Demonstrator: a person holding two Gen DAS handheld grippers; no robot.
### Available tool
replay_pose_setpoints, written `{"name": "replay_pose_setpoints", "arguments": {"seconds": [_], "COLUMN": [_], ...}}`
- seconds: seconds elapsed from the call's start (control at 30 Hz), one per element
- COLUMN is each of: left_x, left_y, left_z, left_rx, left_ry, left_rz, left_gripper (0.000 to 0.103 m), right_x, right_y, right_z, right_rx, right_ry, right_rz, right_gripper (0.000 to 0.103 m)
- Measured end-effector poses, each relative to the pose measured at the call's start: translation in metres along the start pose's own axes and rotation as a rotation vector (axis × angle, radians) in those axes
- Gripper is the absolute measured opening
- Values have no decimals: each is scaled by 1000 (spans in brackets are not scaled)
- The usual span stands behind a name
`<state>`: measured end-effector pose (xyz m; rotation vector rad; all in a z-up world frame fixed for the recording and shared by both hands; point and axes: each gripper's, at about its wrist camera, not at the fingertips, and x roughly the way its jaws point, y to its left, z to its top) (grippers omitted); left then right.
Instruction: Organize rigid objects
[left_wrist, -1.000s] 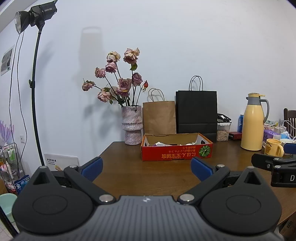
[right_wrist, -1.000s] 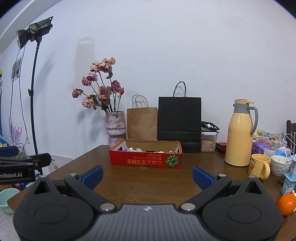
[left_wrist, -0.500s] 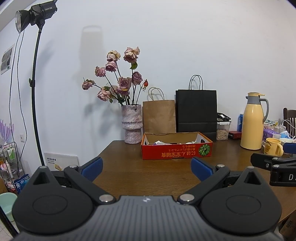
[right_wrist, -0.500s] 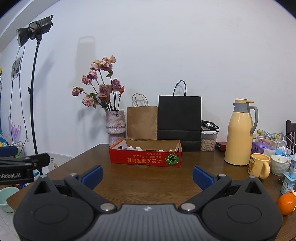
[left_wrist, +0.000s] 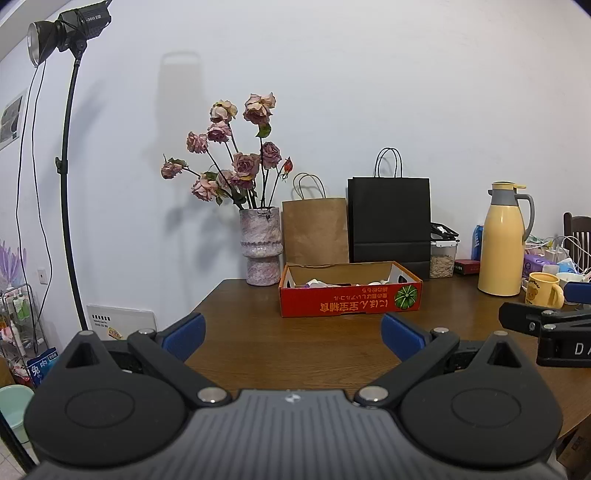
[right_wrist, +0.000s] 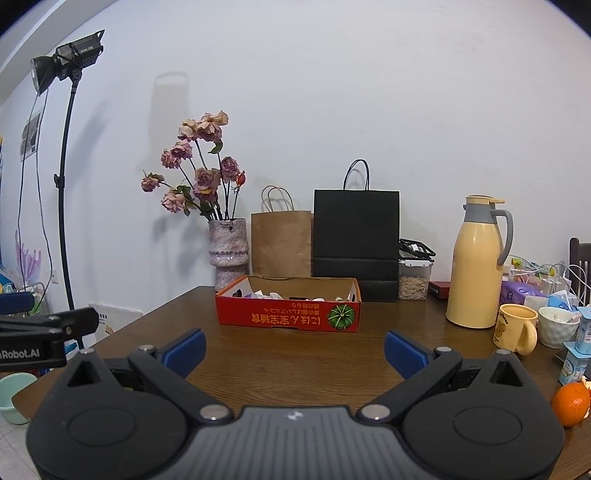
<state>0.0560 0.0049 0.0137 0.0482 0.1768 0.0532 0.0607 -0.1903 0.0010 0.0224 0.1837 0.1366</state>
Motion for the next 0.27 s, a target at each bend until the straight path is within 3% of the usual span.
{"name": "replay_pose_setpoints", "arguments": {"seconds": [0.27], "left_x": [3], "left_y": [0], "left_z": [-2], "left_rx": [-4], "left_ry": [10], "left_rz": [-4], "left_gripper": [103], "right_x": [3], "right_y": [-3], "right_z": [-2], "right_rx": [1], "right_ry": [10], "right_rz": [-3], "right_gripper": [103]}}
